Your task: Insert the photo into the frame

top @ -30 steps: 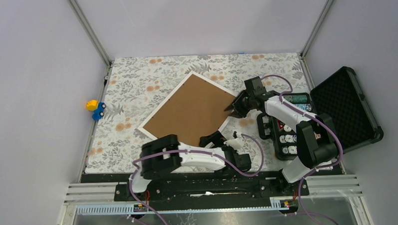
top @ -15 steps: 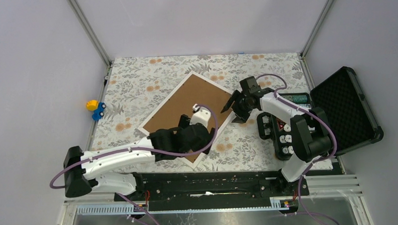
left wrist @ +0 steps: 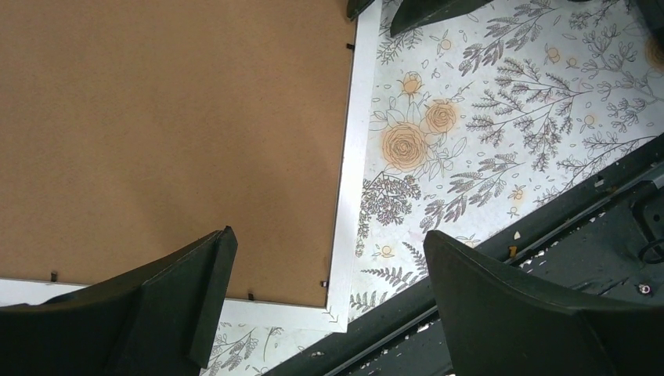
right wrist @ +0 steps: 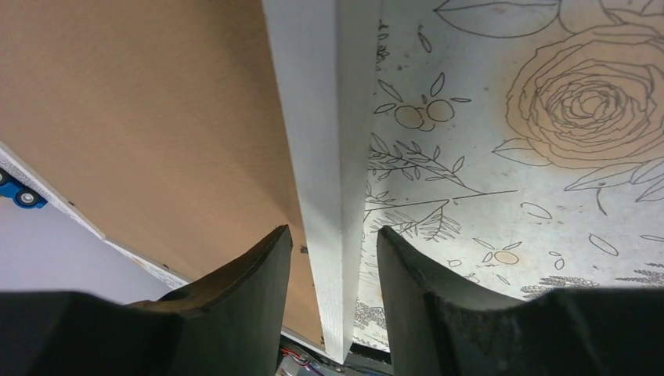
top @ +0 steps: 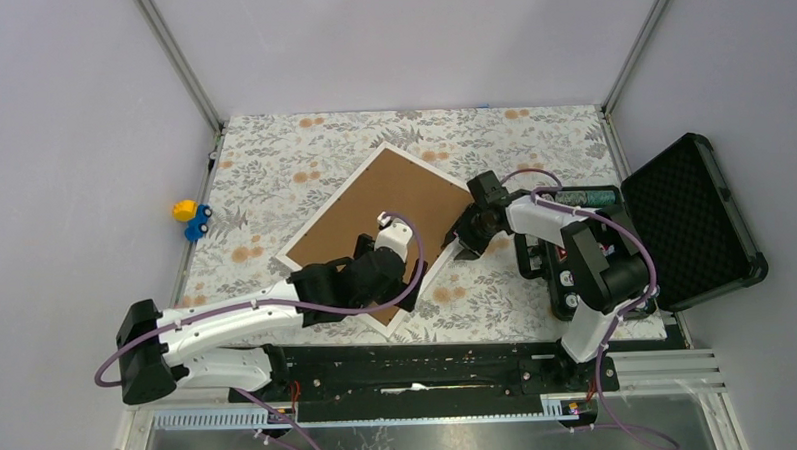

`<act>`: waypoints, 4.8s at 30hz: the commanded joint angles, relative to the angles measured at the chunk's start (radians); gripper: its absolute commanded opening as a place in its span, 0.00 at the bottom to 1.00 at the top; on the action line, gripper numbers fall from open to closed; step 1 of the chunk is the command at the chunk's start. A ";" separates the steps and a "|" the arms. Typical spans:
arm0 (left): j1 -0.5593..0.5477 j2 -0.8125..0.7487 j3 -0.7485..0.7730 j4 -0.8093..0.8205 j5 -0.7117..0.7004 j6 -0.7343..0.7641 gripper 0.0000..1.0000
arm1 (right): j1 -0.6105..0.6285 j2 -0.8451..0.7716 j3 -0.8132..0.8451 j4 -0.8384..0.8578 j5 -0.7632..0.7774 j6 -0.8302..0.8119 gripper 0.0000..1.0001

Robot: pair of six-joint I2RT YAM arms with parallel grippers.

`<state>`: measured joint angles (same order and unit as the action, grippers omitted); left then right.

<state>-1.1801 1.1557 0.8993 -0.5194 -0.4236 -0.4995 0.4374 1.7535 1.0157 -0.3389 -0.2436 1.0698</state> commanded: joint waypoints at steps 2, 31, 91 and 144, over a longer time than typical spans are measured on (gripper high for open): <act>0.007 0.031 -0.007 0.105 0.020 -0.025 0.99 | 0.018 0.023 -0.028 0.050 0.055 0.056 0.50; -0.222 0.735 0.349 -0.184 -0.484 -0.004 0.98 | 0.021 -0.072 0.057 -0.066 -0.021 0.096 0.00; -0.138 0.583 1.211 -0.617 -0.510 0.214 0.00 | -0.069 -0.623 0.755 -0.597 0.511 -0.543 1.00; 0.578 -0.022 -0.669 1.366 0.089 -1.084 0.22 | 0.025 -0.355 -0.442 0.564 0.138 0.280 0.90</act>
<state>-0.5999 1.1664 0.1898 0.6044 -0.3088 -1.4590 0.4583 1.3647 0.5735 0.0853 -0.2310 1.2720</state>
